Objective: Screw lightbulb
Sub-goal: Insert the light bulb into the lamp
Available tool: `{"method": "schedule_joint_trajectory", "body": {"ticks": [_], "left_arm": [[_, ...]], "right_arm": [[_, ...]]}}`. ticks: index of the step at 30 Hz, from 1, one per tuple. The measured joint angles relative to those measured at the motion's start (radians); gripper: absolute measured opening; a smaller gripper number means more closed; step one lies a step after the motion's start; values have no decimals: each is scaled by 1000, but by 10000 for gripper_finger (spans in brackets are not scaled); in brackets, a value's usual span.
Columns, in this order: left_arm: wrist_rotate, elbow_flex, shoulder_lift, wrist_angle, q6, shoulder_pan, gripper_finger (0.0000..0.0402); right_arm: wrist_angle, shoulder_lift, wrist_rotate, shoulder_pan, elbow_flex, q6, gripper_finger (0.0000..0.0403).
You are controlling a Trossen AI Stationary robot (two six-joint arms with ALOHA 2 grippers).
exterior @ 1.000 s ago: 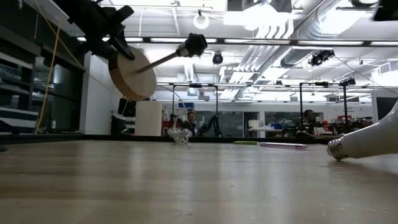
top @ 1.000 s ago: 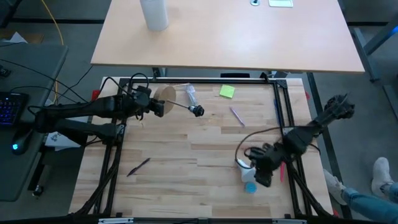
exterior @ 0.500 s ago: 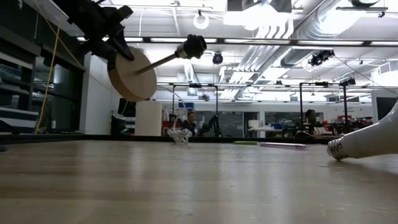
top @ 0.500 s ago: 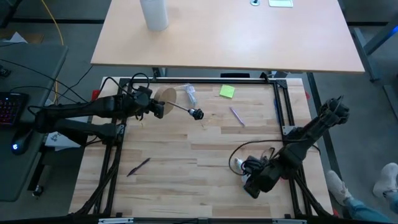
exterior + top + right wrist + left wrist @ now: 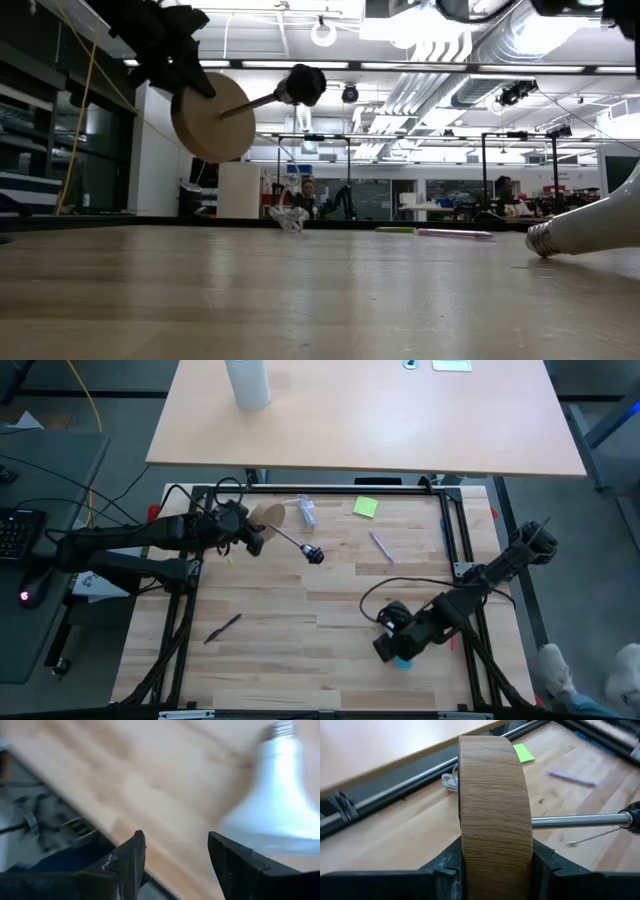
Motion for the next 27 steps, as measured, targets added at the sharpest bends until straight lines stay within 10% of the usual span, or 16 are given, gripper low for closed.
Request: {"method": "schedule_joint_trajectory", "body": {"ticks": [14,27], "left_arm": [[-143,0,37,-62,-40,-83,114],[-143,0,41,-66,-123,-105,114]], "right_arm": [[-137,0,-147,-225,0,-412,155],[-136,0,-172,-236,0,-229,165]]}}
